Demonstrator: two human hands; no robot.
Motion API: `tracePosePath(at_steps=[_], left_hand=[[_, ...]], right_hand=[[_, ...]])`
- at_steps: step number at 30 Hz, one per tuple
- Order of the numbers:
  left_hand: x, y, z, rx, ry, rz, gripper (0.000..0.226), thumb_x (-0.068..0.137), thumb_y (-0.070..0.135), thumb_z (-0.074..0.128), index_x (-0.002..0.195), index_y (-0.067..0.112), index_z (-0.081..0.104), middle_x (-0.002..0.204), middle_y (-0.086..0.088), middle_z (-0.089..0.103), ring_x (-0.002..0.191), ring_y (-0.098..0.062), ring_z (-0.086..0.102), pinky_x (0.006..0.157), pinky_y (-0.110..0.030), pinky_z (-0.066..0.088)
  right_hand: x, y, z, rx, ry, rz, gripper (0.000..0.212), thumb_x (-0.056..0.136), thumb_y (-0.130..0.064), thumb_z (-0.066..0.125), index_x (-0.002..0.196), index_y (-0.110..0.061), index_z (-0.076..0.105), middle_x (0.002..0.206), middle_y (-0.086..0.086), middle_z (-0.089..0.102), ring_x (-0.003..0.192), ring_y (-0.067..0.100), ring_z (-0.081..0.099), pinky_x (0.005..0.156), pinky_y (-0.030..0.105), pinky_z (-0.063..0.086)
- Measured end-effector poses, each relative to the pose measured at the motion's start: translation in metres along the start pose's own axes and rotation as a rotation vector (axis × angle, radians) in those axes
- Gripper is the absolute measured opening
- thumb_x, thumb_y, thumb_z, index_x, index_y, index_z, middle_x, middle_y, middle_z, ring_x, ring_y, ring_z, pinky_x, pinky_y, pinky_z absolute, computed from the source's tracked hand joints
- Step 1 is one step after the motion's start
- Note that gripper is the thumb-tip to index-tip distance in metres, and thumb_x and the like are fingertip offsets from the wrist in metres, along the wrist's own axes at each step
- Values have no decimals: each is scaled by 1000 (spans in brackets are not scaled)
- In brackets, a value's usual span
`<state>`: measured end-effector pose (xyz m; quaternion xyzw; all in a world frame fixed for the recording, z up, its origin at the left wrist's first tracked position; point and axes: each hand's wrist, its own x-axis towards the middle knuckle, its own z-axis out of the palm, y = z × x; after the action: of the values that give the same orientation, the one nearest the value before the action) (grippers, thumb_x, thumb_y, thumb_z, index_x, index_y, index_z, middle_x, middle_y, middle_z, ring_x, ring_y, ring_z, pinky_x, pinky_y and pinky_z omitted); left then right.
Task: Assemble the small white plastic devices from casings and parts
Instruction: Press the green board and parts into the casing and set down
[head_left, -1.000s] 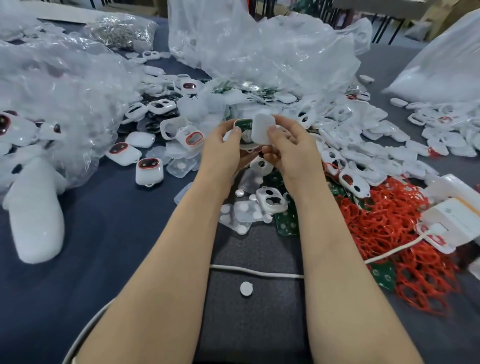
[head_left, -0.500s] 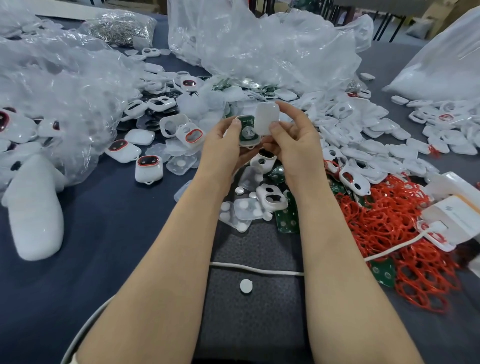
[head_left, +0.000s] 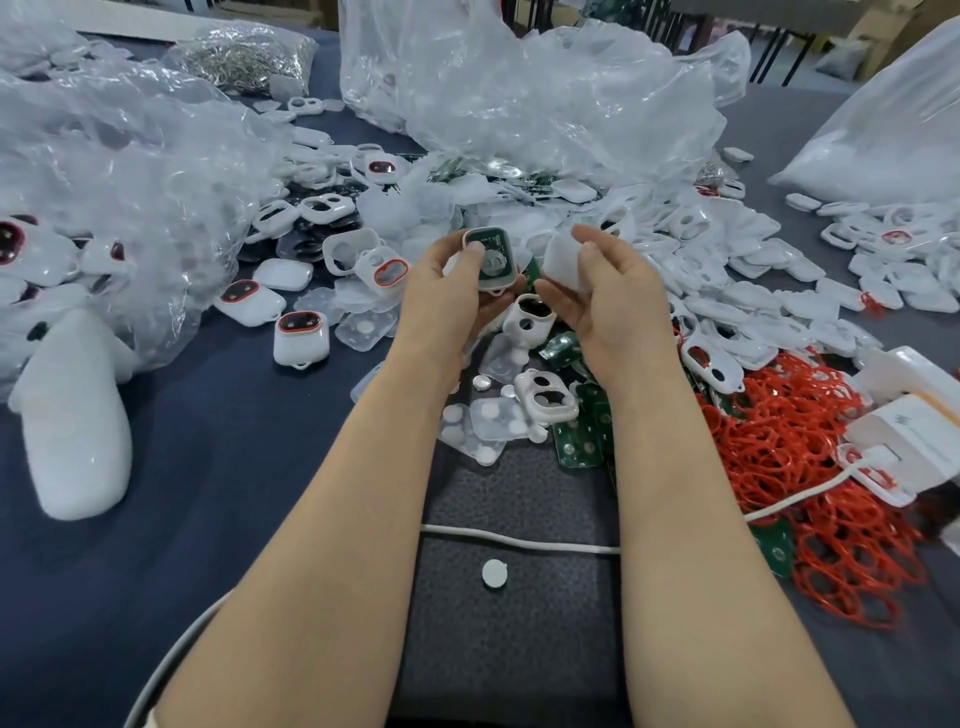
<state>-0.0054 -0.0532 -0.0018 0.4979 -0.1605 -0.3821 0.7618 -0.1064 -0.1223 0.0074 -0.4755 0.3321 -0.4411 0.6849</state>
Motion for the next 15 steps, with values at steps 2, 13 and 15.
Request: tracePosePath(at_steps=[2, 13, 15], left_hand=[[-1, -1, 0, 45, -19, 16, 28, 99, 10, 48, 126, 6, 51, 103, -16, 66, 79, -22, 70, 74, -25, 59], [-1, -4, -1, 100, -30, 47, 29, 93, 2, 58, 118, 15, 48, 96, -17, 70, 71, -16, 73, 69, -23, 58], [0, -5, -2, 120, -29, 57, 30, 93, 2, 57, 119, 14, 48, 97, -17, 70, 73, -16, 73, 71, -24, 58]], right_hand=[[2, 1, -2, -37, 39, -42, 20, 97, -8, 52, 116, -4, 50, 107, 8, 52, 62, 8, 65, 59, 18, 54], [-2, 7, 1, -475, 100, -239, 29, 88, -5, 46, 86, -24, 69, 78, -9, 60, 73, 3, 52, 70, 21, 43], [-5, 9, 5, -596, 63, -276, 25, 87, -11, 48, 92, -22, 70, 81, -14, 60, 74, -1, 51, 72, 20, 42]])
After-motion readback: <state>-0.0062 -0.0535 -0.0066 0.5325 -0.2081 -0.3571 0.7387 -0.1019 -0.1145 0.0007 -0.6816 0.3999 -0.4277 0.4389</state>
